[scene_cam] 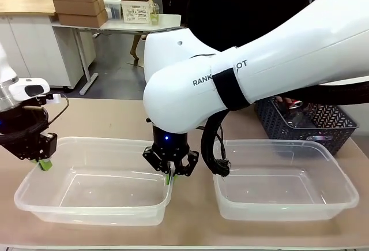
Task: Sort the waste into each basket.
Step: Pick up the Organizing box on the left side of the table and lift it.
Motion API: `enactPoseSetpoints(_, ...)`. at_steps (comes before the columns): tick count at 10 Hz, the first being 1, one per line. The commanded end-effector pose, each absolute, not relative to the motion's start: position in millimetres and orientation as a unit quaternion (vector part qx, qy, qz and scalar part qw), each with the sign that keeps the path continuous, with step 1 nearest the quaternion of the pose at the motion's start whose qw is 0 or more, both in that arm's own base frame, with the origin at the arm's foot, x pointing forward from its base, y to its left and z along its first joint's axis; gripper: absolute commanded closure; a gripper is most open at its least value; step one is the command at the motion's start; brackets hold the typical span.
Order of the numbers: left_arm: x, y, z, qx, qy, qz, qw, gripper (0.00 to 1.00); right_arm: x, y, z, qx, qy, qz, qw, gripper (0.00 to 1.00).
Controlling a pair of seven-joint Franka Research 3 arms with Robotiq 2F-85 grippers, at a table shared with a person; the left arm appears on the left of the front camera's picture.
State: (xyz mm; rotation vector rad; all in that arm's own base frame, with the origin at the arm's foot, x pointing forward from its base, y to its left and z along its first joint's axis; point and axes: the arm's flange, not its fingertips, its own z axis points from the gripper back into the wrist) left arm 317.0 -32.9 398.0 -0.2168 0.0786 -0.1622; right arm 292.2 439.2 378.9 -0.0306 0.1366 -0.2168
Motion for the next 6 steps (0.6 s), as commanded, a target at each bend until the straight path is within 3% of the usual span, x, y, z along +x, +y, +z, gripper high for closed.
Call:
enactPoseSetpoints(1, 269.0, -35.2, 414.4, -0.1, 0.027, -0.035, 0.994, 1.0, 290.5, 414.1, 405.7, -0.023, 0.071, -0.097, 0.992, 1.0)
enactPoseSetpoints(4, 297.2, -48.8, 495.5, -0.102, -0.001, -0.021, 0.995, 1.0, 280.9, 373.2, 487.2, -0.025, 0.065, -0.028, 0.997, 1.0)
enactPoseSetpoints(6, 310.0, -61.8, 557.0, -0.15, -0.071, -0.022, 0.986, 1.0, 273.3, 359.8, 510.6, -0.033, 0.05, 0.017, 0.998, 1.0)
